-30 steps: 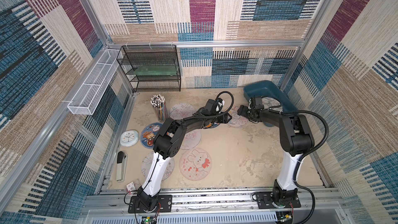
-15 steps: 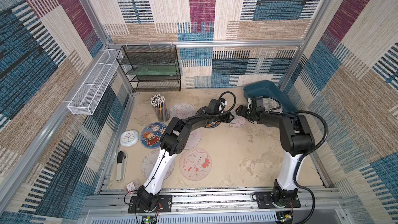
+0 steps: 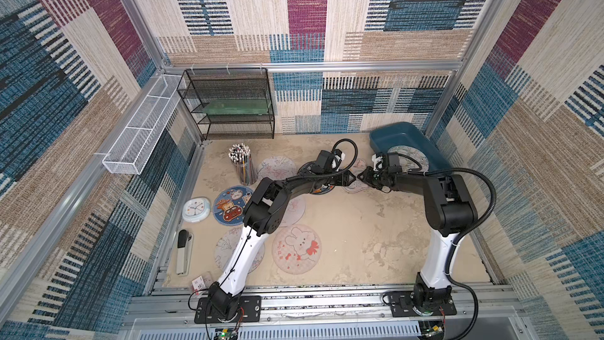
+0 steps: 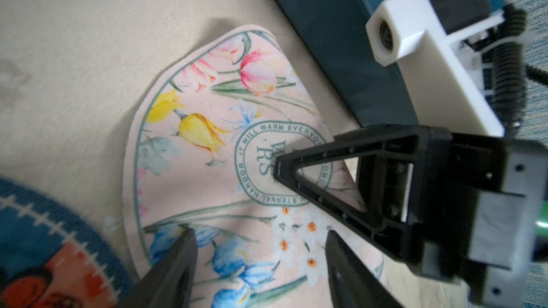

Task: Put the coasters into the storage box
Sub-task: Pick up the coaster from the center of the board, then place the coaster in the storage box.

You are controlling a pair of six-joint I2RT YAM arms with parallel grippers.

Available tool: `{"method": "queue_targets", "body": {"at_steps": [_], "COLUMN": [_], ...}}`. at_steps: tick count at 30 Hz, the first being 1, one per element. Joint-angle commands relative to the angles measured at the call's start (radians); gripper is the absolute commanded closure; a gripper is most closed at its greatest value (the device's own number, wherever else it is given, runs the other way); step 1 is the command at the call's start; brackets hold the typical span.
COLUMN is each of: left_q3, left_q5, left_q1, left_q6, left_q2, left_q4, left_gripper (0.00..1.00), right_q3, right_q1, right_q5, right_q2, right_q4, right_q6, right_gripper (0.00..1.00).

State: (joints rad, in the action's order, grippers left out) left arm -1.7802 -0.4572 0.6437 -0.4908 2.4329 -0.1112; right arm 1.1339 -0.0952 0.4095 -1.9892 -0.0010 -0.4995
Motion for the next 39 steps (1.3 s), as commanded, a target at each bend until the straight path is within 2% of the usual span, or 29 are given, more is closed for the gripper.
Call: {"method": "queue_targets", "body": {"at_steps": [1,12,22,29,35,39], "left_q3": [0.016,0.084,0.228,0.356,0.421,0.432], "left_q5": [-0.022,-0.044,-0.041,-0.065,-0.058,-0.056], "left_q1": [0.003,0.011,0.031,0.036,0.035,0.035], "left_q6": [-0.017,0.029,0.066,0.043,0.052,0.047], "left_q2": [-0.002,-0.144,-0.329,-0.428,-0.481,-0.483], "left_q4": [0.093,0.072,0.049,0.003,0.010,0.007], "left_gripper": [0.32,0.32,0.32,0.31,0.31,0.31], "right_q3": [0.000,0.040,0.082,0.094,0.119,0.137], "right_q1": [0.005,0.003,0.016,0.103,0.188,0.241], "right_q5": [-0.013,-0.062,-0.114,-0.076,-0.151,-0.183], "right_q2": [0.022,0.115,0.253,0.364,0.416,0.389], "right_q4": [-0.060,-0.131,-0.188,-0.158,-0.165,-0.171], "right_q6": [0.011,0.075,0.105,0.078,0.073,0.089], "right_gripper": [0.80,0.82,0.83,0.84,0.83,0.83]}}
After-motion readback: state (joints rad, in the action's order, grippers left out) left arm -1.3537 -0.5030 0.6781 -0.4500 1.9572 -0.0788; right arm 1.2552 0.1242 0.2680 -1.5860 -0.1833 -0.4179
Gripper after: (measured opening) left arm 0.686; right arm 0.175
